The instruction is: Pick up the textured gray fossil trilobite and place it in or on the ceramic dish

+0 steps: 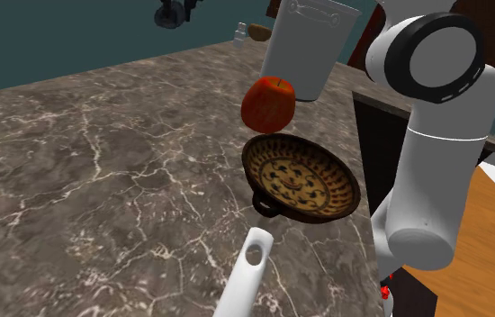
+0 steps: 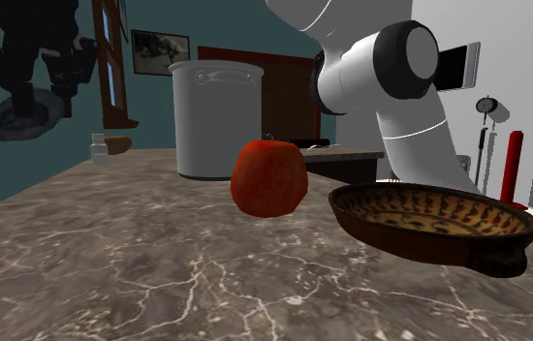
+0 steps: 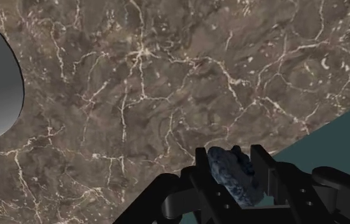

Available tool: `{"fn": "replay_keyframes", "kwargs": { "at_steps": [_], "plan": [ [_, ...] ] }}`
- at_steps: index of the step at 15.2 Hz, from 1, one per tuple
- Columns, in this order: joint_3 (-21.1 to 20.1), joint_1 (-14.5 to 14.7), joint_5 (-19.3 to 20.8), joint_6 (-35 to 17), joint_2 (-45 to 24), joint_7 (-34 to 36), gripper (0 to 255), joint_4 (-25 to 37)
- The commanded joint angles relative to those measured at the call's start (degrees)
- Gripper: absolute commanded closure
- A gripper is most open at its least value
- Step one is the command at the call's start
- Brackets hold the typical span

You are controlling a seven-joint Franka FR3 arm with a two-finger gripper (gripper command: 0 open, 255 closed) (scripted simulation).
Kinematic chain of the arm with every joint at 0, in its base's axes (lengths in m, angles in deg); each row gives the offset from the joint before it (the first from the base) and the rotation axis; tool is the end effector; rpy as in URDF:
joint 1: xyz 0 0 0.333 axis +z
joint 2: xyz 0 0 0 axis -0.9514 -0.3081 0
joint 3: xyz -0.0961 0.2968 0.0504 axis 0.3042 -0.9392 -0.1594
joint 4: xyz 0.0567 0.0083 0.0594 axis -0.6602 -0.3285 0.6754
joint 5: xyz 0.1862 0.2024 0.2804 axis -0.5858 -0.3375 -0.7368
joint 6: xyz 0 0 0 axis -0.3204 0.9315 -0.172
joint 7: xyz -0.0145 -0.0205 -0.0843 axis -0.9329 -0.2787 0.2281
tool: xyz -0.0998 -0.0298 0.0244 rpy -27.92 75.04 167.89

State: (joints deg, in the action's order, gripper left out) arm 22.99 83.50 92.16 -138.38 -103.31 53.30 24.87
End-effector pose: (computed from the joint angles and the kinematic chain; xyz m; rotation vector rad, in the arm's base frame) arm 0.5802 0.2461 0.6953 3.0781 -0.2707 0.1989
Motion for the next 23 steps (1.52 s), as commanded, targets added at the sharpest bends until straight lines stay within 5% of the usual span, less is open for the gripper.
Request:
{"fn": "replay_keyframes", "kwargs": {
  "at_steps": [1,10,23],
  "plan": [
    [-0.9,-2.2,-2.5,-3.8,7.5,1.0,255,-11.1],
    [-1.4,-3.7,-10.9,-9.7,30.5,2.9,255,-38.8],
    [-2.3,1.4,-19.6,-6.3,55.1,7.4,255,-58.8]
  ]
}}
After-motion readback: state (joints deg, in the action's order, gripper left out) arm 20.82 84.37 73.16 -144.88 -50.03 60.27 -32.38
